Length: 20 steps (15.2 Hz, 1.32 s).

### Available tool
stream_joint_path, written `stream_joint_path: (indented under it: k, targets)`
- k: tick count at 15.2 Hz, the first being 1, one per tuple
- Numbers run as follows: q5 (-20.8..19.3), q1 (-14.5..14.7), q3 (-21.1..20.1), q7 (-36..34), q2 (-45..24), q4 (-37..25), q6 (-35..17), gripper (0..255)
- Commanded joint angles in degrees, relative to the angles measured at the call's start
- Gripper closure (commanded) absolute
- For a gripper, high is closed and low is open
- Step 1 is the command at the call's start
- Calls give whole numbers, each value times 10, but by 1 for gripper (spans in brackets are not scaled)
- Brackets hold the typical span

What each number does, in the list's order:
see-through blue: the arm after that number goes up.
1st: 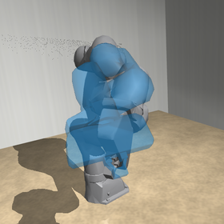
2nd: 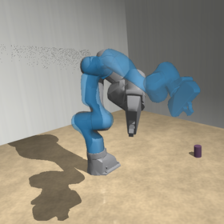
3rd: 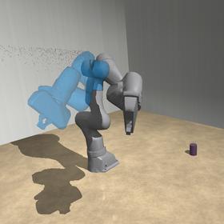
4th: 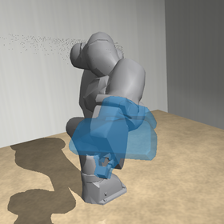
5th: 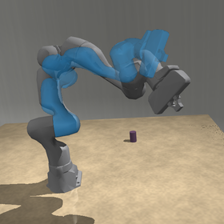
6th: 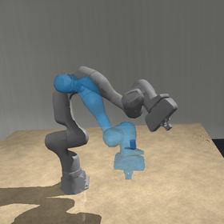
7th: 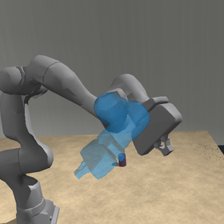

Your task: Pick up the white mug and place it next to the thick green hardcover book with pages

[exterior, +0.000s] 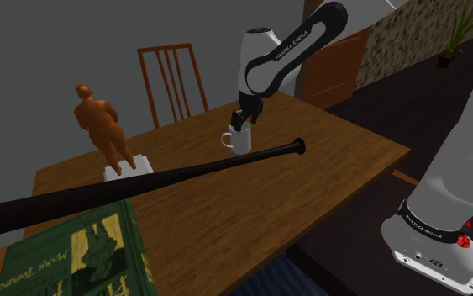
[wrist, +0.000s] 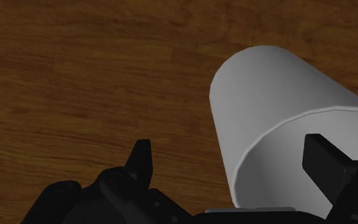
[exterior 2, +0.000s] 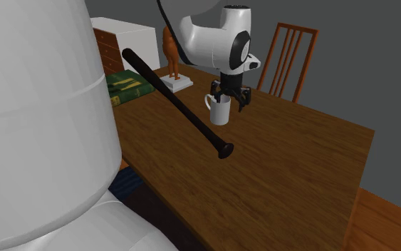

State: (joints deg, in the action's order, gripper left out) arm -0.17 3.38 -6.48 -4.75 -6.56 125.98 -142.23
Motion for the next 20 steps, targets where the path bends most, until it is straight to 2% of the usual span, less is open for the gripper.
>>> stream_joint_path:
  k: [1,6,7,16,20]
  targets:
    - [-1,1,0,-1,-2,-1,-2,0]
    - [-1,1,0,-1,-2,-1,-2,0]
    - [-1,1,0,-1,-2,-1,-2,255]
    - [-1,1,0,-1,-2,-1,-2,255]
    - [2,0,-1,1,16,-12,27,255]
